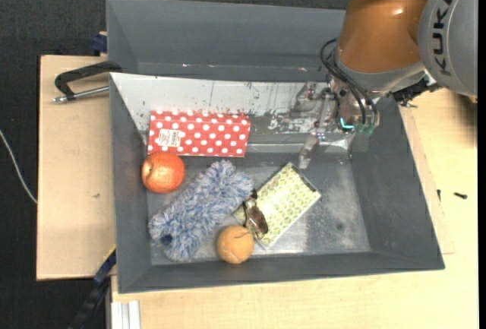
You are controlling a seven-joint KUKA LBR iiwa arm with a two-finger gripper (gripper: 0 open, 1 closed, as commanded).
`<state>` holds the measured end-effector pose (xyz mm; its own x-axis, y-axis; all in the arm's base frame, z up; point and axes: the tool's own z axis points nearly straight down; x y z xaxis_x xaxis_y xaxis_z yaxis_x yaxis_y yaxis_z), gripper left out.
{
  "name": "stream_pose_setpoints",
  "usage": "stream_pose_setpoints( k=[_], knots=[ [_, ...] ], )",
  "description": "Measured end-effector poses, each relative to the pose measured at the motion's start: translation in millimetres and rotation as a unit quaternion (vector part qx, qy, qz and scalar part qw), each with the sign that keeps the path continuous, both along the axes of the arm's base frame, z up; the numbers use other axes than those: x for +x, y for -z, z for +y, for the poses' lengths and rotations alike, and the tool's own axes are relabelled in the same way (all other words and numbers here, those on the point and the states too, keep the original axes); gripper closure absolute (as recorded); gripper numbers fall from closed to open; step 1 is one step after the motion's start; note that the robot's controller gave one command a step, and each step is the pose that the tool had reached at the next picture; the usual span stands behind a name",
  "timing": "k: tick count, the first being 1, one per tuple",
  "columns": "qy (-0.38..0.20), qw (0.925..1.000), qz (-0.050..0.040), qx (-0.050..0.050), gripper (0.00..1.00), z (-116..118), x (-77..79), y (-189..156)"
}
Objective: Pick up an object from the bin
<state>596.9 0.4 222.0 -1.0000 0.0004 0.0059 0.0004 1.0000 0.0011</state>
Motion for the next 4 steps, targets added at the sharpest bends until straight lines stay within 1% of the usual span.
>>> stream_pose_setpoints(
  k=[1,2,3,4],
  knots=[
    [0.000,1.0000,-0.0042,0.000,0.00,0.0,1.5,-4.5],
    [-0.019,0.9998,-0.0066,0.000,0.00,9.2,-13.9,50.1],
    [-0.133,0.9911,-0.0151,0.000,1.00,6.8,-41.0,140.9],
    [-0.132,0.9911,-0.0150,0.000,1.00,6.8,-41.1,140.9]
  ],
)
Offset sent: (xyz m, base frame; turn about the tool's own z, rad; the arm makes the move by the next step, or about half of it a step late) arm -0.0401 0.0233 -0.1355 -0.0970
